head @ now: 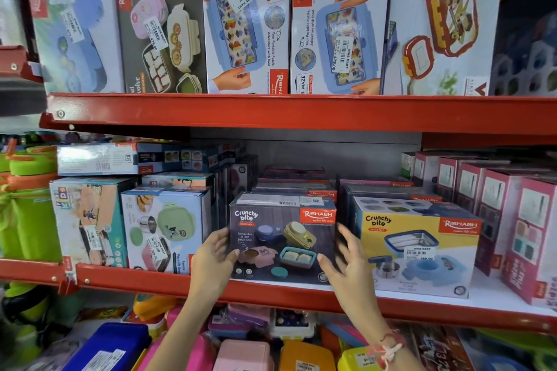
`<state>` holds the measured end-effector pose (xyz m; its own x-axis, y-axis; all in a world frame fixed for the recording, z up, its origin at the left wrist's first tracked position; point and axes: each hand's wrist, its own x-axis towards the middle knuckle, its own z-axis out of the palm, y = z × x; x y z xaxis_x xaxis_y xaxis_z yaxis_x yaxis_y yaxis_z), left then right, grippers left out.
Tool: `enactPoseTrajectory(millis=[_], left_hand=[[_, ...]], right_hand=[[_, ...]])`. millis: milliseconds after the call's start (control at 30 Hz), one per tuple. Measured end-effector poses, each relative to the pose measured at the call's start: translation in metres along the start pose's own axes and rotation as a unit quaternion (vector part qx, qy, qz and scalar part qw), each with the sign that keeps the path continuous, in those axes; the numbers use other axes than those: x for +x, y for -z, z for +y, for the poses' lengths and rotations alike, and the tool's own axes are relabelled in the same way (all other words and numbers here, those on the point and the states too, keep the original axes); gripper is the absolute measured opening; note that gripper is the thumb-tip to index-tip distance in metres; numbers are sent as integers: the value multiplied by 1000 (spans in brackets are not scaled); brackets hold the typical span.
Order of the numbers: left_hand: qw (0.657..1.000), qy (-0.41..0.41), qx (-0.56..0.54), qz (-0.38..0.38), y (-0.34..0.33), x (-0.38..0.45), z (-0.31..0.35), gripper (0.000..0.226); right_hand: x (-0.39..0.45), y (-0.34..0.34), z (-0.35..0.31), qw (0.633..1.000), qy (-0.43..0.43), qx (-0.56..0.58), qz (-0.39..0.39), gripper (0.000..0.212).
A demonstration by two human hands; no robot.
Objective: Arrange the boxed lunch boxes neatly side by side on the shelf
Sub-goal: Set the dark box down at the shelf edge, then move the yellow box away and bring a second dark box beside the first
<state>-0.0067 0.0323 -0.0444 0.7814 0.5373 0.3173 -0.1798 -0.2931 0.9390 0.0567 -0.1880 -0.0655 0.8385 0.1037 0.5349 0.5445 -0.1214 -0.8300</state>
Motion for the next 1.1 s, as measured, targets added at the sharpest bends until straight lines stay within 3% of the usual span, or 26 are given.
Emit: enactPoseTrajectory(millis=[133, 267, 467, 567, 667, 800, 933, 1000, 1100], left_hand=[[995, -70, 6, 73, -5, -20, 9, 39], [989, -119, 5, 88, -21, -39, 24, 35], [993, -119, -8, -23, -77, -60, 42, 18], [990, -113, 3, -79, -112, -68, 47, 17], [988, -94, 20, -120, -141, -72, 55, 30], [987, -53, 61, -139, -166, -72, 67, 35], [986, 46, 81, -140, -181, -69, 77, 82], [984, 82, 49, -150, -184, -65, 80, 102], [984, 116, -31, -131, -181, -58, 82, 107]], right_hand=[[-11, 17, -6, 999, 36, -18, 31, 59], [-20, 48, -10, 993, 81, -38, 78, 41], [-19, 104, -4, 972, 79, -47, 216, 16], [-10, 131, 2, 946, 36, -65, 317, 20], [3, 157, 8, 930, -19, -69, 361, 31], [25, 188, 12, 940, -126, -86, 305, 35], [48, 202, 7, 946, -278, 43, 162, 50], [52, 208, 2, 940, -311, 79, 117, 51], [53, 219, 1, 942, -301, 95, 112, 43]])
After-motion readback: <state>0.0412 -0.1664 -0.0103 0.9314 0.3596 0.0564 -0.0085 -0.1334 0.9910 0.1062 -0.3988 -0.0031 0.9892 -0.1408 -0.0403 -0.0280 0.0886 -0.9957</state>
